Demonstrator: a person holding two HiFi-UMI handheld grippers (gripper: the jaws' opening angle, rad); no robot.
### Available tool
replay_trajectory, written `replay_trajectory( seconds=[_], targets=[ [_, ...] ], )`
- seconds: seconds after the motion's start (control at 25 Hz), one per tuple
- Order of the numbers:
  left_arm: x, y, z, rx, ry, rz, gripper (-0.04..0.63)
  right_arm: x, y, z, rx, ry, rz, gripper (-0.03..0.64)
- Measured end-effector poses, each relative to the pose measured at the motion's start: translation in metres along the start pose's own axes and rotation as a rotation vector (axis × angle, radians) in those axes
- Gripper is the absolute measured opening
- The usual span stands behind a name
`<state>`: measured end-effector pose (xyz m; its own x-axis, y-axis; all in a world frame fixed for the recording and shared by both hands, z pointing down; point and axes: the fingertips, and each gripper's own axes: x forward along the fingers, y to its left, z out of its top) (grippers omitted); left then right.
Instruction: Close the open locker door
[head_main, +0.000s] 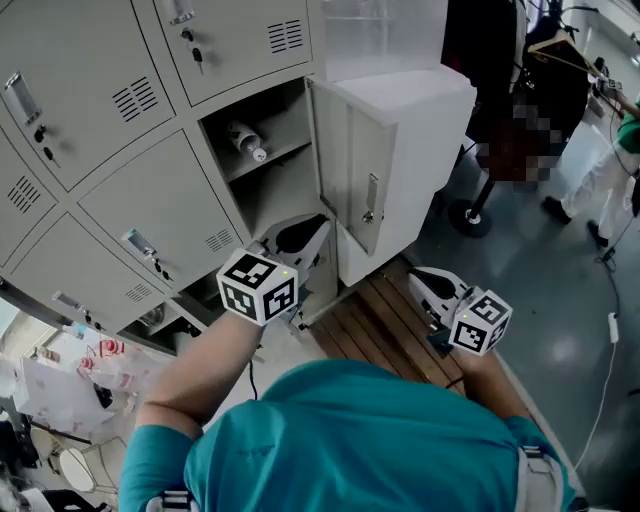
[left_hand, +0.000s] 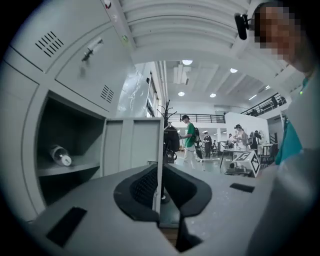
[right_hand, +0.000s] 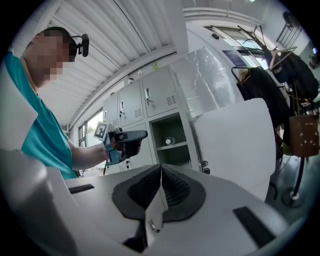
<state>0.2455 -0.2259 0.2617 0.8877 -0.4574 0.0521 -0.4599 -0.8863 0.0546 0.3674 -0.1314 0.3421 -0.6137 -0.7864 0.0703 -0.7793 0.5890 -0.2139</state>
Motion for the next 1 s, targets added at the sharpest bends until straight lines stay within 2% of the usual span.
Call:
replay_trajectory(
  seconds=[0.16, 0.36, 0.48, 0.76, 1.0],
  targets=[
    [0.067, -0.004, -0.031, -0.019, 0.093, 0.022, 0.058, -0.025, -0.024, -0.011, 0.033, -0.007, -0.032, -0.002],
    [0.118, 0.006, -0.052, -0.026, 0.159, 0.11, 0.162, -0.055, -0.049, -0.025, 0.077, -0.011, -0.078, -0.002],
    [0.136, 0.002, -0.058, -0.01, 0.181, 0.134, 0.169, -0.067, -0.06, -0.032, 0.094, -0.01, -0.096, -0.002],
    [0.154, 0.013, -0.066, 0.039, 0.205, 0.246, 0.167, -0.076, -0.068, -0.036, 0.104, -0.011, -0.098, -0.002],
    [0.146, 0.013, -0.066, 0.062, 0.206, 0.259, 0.16, -0.076, -0.071, -0.037, 0.11, -0.007, -0.087, -0.002]
  ],
)
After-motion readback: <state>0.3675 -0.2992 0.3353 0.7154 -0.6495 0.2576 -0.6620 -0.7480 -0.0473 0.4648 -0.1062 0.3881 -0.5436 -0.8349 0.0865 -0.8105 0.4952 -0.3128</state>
